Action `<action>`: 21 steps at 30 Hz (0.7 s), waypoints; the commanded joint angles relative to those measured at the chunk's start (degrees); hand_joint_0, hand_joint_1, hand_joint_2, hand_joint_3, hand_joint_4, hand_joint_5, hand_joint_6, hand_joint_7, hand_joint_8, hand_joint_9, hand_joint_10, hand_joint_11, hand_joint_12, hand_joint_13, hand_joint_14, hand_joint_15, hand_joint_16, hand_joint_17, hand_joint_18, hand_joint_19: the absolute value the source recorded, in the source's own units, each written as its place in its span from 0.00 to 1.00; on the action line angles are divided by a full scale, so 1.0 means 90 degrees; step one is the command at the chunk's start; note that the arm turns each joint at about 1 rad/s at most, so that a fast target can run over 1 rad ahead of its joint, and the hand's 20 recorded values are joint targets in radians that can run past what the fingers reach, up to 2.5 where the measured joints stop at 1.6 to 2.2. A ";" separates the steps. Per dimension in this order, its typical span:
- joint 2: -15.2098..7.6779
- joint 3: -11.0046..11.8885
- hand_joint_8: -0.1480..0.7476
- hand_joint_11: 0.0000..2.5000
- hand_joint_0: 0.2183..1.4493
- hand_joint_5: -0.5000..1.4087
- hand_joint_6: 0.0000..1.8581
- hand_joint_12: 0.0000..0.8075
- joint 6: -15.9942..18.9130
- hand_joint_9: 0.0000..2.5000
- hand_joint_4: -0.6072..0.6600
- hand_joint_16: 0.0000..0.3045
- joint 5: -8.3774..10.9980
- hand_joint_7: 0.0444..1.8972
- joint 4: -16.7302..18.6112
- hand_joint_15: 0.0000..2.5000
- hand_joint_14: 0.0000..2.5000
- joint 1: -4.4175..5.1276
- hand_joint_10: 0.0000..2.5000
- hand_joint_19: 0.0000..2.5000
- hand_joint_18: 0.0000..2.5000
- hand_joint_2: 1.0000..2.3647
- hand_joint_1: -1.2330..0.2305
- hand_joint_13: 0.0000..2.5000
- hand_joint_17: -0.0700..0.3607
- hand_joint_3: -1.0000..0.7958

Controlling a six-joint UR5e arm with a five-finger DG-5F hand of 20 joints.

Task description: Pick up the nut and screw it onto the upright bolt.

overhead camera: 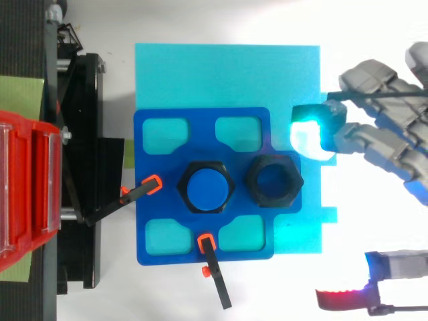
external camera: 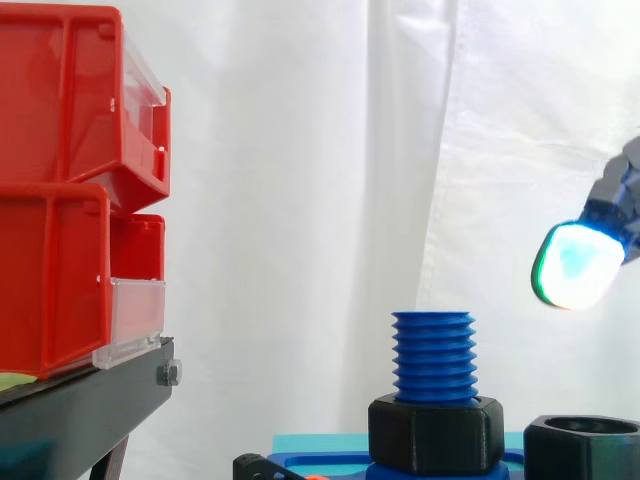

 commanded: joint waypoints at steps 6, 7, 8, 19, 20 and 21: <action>-0.0184 -0.0001 0.52 0.00 0.10 0.14 0.27 0.59 -0.0522 0.10 0.66 0.22 0.0198 0.33 0.0552 0.00 0.00 0.0103 0.00 0.00 0.00 0.00 0.57 0.05 0.52 0.28; -0.0184 -0.0001 0.52 0.00 0.10 0.14 0.27 0.60 -0.0659 0.10 0.66 0.22 0.0188 0.33 0.0591 0.00 0.00 0.0093 0.00 0.00 0.00 0.00 0.56 0.04 0.52 0.28; -0.0184 -0.0001 0.52 0.00 0.10 0.14 0.27 0.60 -0.0659 0.10 0.66 0.23 0.0188 0.33 0.0591 0.00 0.00 0.0093 0.00 0.00 0.00 0.00 0.56 0.04 0.52 0.28; -0.0253 0.0009 0.53 0.00 0.10 0.14 0.27 0.60 -0.0932 0.10 0.67 0.23 0.0354 0.35 0.0679 0.00 0.00 0.0103 0.00 0.00 0.00 0.00 0.54 0.04 0.52 0.28; -0.0301 -0.0001 0.53 0.00 0.10 0.14 0.27 0.60 -0.0932 0.10 0.67 0.23 0.0364 0.35 0.0689 0.00 0.00 0.0113 0.00 0.00 0.00 0.00 0.54 0.04 0.52 0.28; -0.0350 -0.0001 0.53 0.00 0.10 0.14 0.27 0.60 -0.0913 0.10 0.67 0.23 0.0373 0.35 0.0757 0.00 0.00 0.0113 0.00 0.00 0.00 0.00 0.54 0.04 0.52 0.28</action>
